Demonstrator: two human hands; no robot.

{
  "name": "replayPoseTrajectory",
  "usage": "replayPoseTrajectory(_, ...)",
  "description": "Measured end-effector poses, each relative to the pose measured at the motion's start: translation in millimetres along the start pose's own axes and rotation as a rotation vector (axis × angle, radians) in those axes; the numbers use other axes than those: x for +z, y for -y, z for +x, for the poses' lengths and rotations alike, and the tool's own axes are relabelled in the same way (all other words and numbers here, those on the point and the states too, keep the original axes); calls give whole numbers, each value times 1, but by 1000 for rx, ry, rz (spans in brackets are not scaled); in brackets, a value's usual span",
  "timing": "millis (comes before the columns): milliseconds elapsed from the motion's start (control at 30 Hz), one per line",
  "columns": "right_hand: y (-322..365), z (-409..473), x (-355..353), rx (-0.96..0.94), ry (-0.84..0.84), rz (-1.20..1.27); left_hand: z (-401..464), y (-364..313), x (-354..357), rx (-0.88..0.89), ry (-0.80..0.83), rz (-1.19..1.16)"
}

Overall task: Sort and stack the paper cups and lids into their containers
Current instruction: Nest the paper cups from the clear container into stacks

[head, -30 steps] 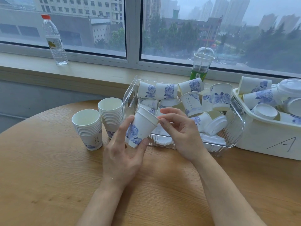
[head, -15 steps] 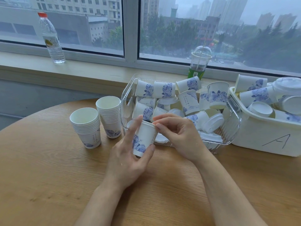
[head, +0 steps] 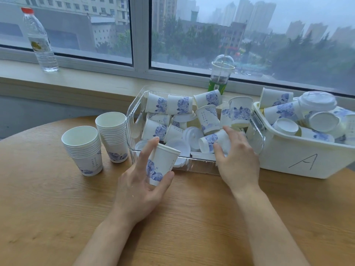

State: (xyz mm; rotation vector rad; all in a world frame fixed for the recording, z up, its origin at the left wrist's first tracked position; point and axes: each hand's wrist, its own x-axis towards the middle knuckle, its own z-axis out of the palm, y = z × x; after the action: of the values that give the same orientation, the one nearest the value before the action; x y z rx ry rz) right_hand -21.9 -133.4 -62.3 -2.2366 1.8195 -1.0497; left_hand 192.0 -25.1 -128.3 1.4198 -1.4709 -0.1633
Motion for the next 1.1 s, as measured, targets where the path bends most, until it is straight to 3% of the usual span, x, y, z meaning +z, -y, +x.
replayPoseTrajectory(167,5,4,-2,6,102,-113,-1,-1,0,-10,4,-3)
replayPoseTrajectory(500,-1,10,-4,-5,102,-15,0,-2,-1,-27,15,9)
replayPoseTrajectory(800,-7,13,2,14,56,301,0,-3,-1,-18,11,7)
replayPoseTrajectory(1100,8,13,-9,16,74,995,-1,-1,-1,-37,1,31)
